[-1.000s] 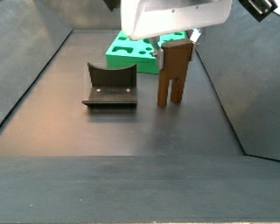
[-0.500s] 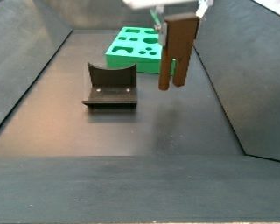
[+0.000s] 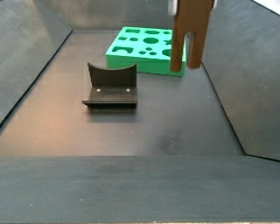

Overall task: Pick up the square-circle object. Move up. Move to above the board. Insert the square-circle object.
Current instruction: Move to above the board.

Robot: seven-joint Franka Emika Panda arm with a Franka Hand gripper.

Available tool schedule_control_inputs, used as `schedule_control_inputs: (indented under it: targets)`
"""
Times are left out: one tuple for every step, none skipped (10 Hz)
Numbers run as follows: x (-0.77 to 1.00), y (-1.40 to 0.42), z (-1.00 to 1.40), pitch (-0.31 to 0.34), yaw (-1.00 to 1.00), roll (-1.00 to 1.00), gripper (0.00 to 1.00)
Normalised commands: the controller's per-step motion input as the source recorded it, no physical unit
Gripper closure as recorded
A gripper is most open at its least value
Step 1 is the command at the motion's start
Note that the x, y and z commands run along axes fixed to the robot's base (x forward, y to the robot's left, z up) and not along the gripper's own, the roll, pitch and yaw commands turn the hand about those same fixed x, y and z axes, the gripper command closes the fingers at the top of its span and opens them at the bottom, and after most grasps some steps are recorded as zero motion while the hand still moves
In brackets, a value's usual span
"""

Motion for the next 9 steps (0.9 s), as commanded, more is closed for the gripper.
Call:
schedule_control_inputs:
  targets:
    - [-0.08,0.04,1.0,0.106,-0.04,0.01,1.0]
    - [-0.07,0.04,1.0,0.095,-0.03,0.01,1.0]
    - [-0.06,0.03,1.0,0.091,-0.03,0.01,1.0]
    - [-0.05,0.03,1.0,0.085,-0.03,0.01,1.0]
    - [-0.04,0.03,1.0,0.082,-0.03,0.0,1.0]
    - [-0.03,0.03,1.0,0.08,-0.03,0.0,1.0]
    - [-0.02,0.03,0.95,0.079,-0.03,0.0,1.0]
    - [0.0,0.02,0.74,0.082,-0.03,0.0,1.0]
    - [0.0,0.01,0.52,0.089,-0.03,0.0,1.0]
